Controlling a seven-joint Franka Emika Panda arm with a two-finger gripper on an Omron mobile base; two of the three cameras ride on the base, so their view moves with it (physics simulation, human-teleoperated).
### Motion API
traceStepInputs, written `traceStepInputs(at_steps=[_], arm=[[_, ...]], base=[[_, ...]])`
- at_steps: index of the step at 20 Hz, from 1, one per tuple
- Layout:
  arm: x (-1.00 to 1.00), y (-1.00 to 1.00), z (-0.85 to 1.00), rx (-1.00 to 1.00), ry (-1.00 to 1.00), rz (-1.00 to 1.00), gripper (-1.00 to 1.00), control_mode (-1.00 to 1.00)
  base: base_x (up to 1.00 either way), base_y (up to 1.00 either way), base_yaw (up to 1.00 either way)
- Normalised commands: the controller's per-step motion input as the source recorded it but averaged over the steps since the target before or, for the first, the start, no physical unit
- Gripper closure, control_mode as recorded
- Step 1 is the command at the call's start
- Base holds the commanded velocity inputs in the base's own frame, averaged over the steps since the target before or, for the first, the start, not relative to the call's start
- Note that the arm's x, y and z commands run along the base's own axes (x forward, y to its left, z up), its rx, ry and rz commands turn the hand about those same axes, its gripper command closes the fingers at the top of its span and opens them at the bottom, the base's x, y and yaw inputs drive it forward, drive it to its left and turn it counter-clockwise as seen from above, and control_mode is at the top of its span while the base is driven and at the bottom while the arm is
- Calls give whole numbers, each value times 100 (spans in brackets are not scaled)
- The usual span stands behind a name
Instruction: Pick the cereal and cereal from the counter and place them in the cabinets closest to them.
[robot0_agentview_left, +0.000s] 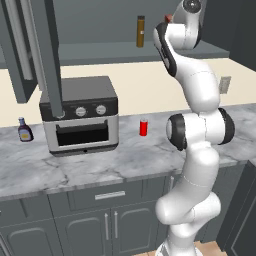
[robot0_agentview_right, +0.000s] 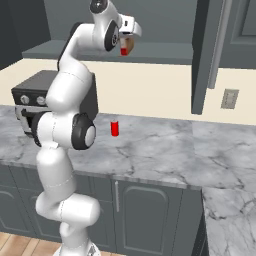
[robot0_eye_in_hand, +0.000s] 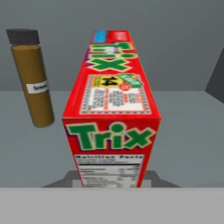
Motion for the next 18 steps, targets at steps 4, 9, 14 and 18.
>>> traceStepInputs(at_steps=[4,9,14,18], arm=[[1,0,0,0,0,0,100,-100],[8,0,0,0,0,0,100,-100],[17,0,0,0,0,0,100,-100],[1,0,0,0,0,0,100,-100]], base=[[0,0,0],[0,0,0],[0,0,0],[0,0,0]])
